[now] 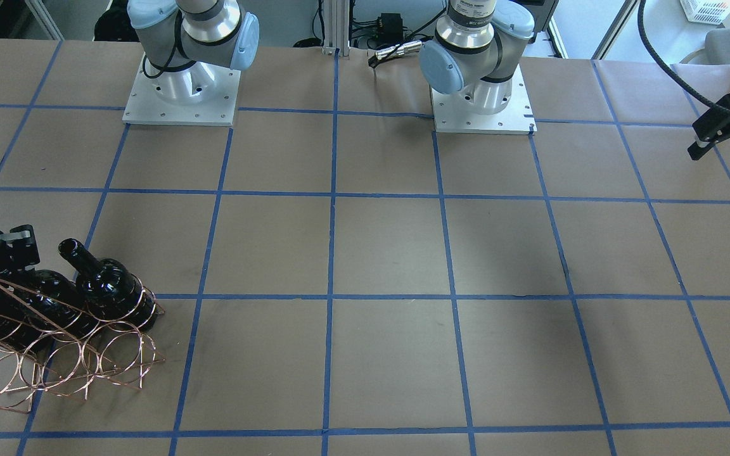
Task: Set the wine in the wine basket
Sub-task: 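Push the bottle down into the basket and open the right gripper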
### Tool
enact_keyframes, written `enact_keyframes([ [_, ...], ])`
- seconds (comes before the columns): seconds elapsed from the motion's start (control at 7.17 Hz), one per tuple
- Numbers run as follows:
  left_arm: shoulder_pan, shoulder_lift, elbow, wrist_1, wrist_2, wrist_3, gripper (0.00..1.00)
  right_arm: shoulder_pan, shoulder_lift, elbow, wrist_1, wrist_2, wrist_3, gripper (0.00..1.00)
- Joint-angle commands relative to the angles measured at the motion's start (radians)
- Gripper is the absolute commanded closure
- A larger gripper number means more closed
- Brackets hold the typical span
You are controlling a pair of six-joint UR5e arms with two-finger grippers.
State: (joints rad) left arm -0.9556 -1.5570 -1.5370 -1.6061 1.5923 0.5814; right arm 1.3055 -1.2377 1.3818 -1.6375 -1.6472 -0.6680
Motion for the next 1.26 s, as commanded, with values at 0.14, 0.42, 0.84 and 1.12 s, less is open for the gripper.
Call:
enact_keyframes([
  [0.14,0.000,0.000,0.000,0.000,0.000,0.000,0.00,0.000,-0.066,0.000,0.004,-0.066,0.005,0.00],
  [0.42,0.000,0.000,0.000,0.000,0.000,0.000,0.00,0.001,-0.178,0.005,0.084,0.069,0.211,0.00],
  [0.84,-0.005,0.002,0.002,0.000,0.008,-0.003,0.00,0.001,-0.262,0.014,0.143,0.156,0.284,0.00],
  [1.12,-0.058,0.008,0.014,-0.001,0.005,-0.082,0.00,0.001,-0.324,0.017,0.151,0.055,0.366,0.00],
])
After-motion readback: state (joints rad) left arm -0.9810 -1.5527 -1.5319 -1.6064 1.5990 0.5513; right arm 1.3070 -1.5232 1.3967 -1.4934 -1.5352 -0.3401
